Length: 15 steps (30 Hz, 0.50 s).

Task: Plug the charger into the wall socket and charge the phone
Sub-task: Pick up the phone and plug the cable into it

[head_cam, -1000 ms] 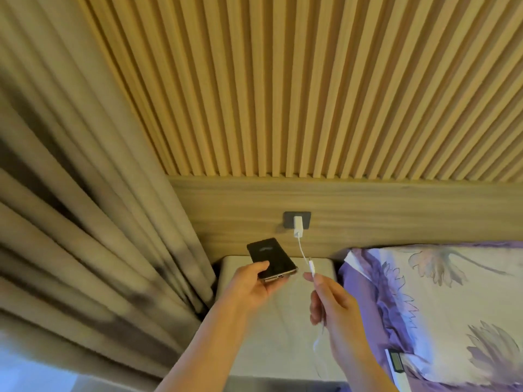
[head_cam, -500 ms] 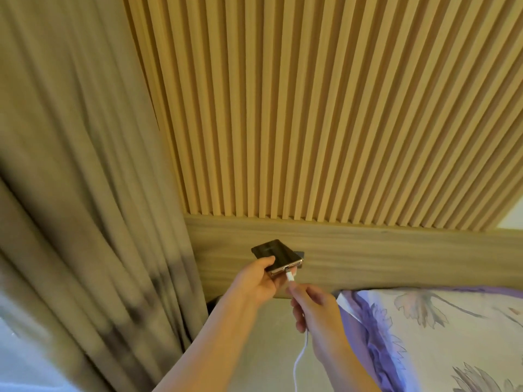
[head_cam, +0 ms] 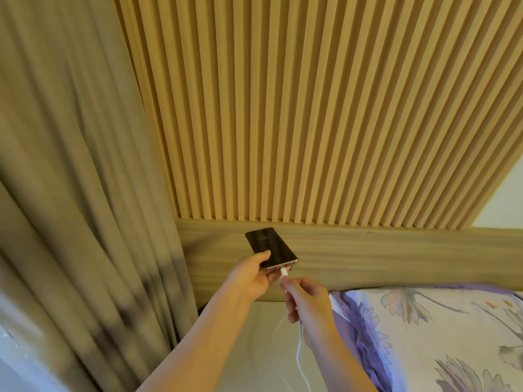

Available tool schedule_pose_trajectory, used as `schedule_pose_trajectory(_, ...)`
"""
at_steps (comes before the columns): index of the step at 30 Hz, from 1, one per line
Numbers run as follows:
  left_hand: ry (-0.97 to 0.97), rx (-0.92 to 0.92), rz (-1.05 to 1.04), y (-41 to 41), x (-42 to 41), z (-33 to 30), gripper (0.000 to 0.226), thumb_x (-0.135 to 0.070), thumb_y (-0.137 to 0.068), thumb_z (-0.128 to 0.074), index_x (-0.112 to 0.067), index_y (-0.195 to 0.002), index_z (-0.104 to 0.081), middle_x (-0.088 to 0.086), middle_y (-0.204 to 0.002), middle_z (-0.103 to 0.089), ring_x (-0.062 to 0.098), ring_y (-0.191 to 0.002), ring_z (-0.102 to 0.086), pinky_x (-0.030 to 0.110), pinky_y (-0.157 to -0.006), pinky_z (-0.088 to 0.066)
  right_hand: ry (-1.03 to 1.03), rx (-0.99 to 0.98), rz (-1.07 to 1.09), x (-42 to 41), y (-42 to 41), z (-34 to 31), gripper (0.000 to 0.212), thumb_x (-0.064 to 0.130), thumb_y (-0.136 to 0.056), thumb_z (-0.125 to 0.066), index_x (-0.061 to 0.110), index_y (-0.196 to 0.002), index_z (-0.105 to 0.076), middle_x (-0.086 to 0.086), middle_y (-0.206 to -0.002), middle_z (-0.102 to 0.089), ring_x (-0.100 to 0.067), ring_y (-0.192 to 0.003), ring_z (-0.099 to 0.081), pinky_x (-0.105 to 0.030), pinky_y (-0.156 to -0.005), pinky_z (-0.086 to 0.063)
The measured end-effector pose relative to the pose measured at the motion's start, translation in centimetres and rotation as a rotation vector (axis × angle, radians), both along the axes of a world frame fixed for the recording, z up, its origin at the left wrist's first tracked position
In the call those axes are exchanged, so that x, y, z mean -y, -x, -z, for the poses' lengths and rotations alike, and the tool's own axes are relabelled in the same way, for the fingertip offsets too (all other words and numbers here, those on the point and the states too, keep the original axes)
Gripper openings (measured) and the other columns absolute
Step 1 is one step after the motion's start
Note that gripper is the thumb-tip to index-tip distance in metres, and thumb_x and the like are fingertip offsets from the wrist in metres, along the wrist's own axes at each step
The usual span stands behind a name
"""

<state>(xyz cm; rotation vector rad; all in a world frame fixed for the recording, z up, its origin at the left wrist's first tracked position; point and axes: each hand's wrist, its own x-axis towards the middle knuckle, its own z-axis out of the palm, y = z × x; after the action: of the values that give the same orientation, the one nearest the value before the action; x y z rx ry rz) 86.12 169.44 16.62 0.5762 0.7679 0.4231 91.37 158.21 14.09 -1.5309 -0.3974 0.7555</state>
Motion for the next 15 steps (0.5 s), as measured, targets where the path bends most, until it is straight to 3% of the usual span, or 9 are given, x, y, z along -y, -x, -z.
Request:
schedule_pose_trajectory(3,-0.059,-0.011,0.013,-0.1,0.1,0.3,0.007,-0.006,-0.097,-0.046,-0.001,-0.098,-0.052,0.021,-0.09,-0.066,0.03,-0.079,-0.068,0.033,-0.063,-0.057,0.002,-0.004,0.011,0.0,0.1,0.0,0.023,0.016,-0.086,-0.061,0.001,-0.068,-0.061,0.002,-0.04,-0.047,-0.012,-0.035,-0.039,-0.023,-0.036,-0.033)
schedule_pose_trajectory(7,-0.117,0.01,0.02,-0.2,-0.1,1.2,0.026,-0.007,-0.095,-0.049,-0.006,-0.121,-0.049,0.022,-0.11,-0.064,0.033,-0.097,-0.065,0.038,-0.077,-0.055,-0.006,-0.015,0.03,0.0,0.2,-0.1,0.023,0.016,-0.086,-0.061,0.002,-0.067,-0.06,0.001,-0.04,-0.046,-0.012,-0.035,-0.038,-0.023,-0.036,-0.032)
schedule_pose_trajectory(15,-0.203,0.018,0.032,-0.1,0.2,1.5,0.03,-0.007,-0.094,-0.051,-0.01,-0.124,-0.05,0.021,-0.116,-0.063,0.03,-0.097,-0.067,0.036,-0.08,-0.056,-0.022,-0.059,0.033,0.0,0.6,0.2,0.023,0.013,-0.087,-0.06,0.002,-0.067,-0.06,0.0,-0.04,-0.047,-0.012,-0.036,-0.039,-0.023,-0.036,-0.033)
